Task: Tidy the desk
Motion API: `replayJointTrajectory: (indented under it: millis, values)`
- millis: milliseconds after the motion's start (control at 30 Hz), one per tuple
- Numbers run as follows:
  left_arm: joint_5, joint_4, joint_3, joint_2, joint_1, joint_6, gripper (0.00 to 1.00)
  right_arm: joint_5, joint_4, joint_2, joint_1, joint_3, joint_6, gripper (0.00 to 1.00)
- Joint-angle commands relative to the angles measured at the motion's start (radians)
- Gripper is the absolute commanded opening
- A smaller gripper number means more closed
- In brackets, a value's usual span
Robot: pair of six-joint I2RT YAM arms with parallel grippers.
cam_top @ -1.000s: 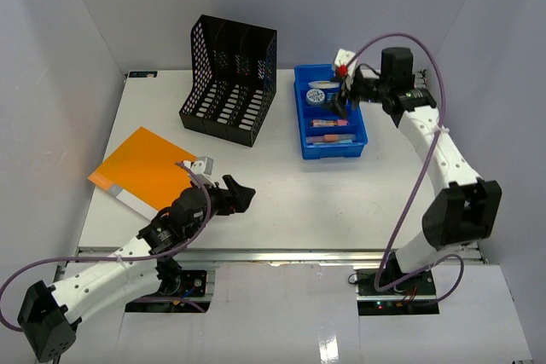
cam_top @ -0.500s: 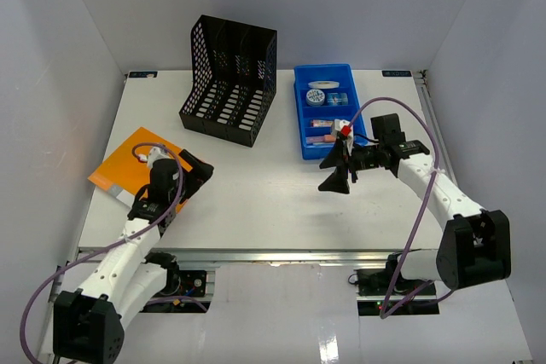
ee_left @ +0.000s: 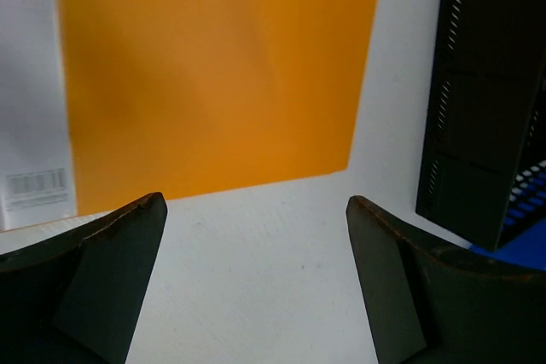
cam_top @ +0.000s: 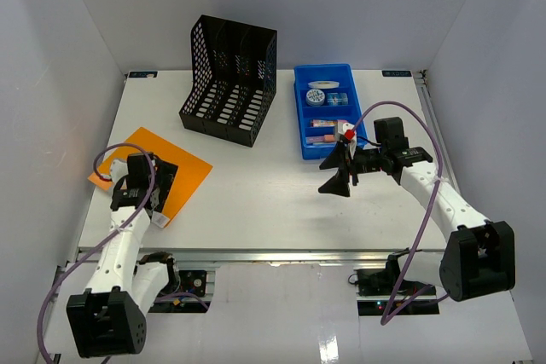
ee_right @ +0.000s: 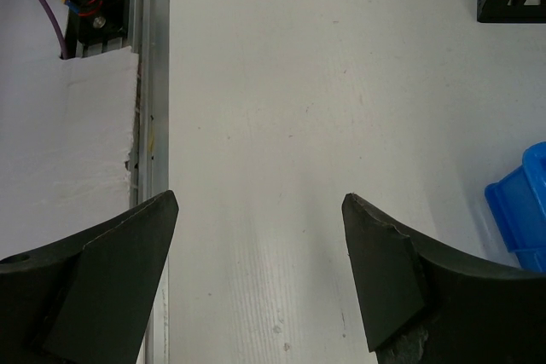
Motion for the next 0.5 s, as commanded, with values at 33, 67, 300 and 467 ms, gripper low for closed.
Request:
replayJointTrajectory:
  millis: [33, 67, 300, 467]
  values:
    - [-0.075, -0.119, 0.064, 0.062, 0.079, -0.01, 0.97, 0.007, 0.024, -0.025, -0.002, -0.012, 0.002, 0.84]
    - [-0.087, -0.129, 0.079, 0.083, 0.088, -0.002, 0.97, 0.004, 0.024, -0.023, -0.002, -0.013, 0.0, 0.84]
    - [-0.102, -0.067, 0.088, 0.147, 0.207, 0.137, 0.97, 0.0, 0.014, 0.005, -0.002, -0.014, -0.003, 0.84]
    - [0.02, 0.006, 0.056, 0.196, 0.32, 0.213, 0.97, 0.007, 0.014, 0.019, -0.002, -0.014, -0.003, 0.84]
